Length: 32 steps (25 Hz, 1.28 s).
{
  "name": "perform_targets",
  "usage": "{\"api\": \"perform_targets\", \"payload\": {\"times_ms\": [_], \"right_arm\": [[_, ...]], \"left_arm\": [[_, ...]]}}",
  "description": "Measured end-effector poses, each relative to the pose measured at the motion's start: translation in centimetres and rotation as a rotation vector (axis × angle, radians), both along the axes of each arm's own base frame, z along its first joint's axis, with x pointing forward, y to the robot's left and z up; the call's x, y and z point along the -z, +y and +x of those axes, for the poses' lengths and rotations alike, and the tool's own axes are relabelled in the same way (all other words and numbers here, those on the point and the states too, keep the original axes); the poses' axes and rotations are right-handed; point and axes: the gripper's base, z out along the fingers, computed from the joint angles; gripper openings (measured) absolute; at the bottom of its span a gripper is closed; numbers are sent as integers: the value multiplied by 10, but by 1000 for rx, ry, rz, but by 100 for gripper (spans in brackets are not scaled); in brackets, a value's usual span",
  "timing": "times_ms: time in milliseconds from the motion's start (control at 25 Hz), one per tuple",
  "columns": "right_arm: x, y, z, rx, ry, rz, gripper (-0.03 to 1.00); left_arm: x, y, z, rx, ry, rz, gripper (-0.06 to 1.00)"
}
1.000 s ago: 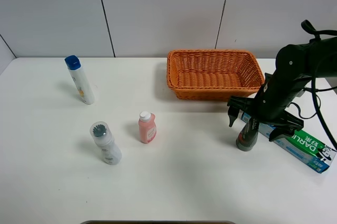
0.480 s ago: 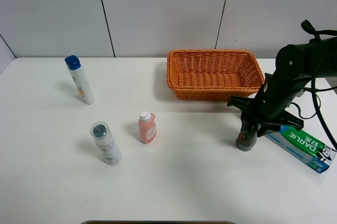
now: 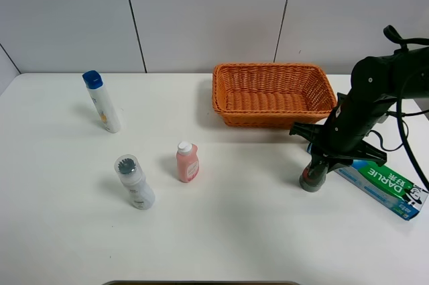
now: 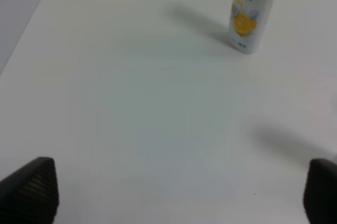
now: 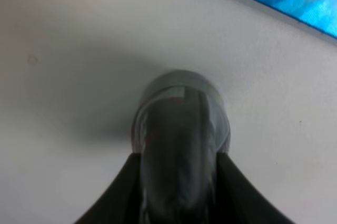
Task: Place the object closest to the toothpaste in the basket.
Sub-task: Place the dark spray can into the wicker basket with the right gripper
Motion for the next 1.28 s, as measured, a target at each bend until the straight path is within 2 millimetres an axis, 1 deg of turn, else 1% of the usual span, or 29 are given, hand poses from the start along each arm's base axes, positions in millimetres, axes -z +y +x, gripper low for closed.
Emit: {"api": "perform_targets", "payload": {"times_ms": [880,1000,1280], "right_arm": [[-2,0,0,-2,-7,0,29],[-11,-1,-1,-5,-39,4,29],[-44,-4,-8,-17,-153,17,29]], "left_arm": [[0,0,0,0,0,0,94],[0,0,0,0,0,0,94],[0,0,0,0,0,0,94]]}}
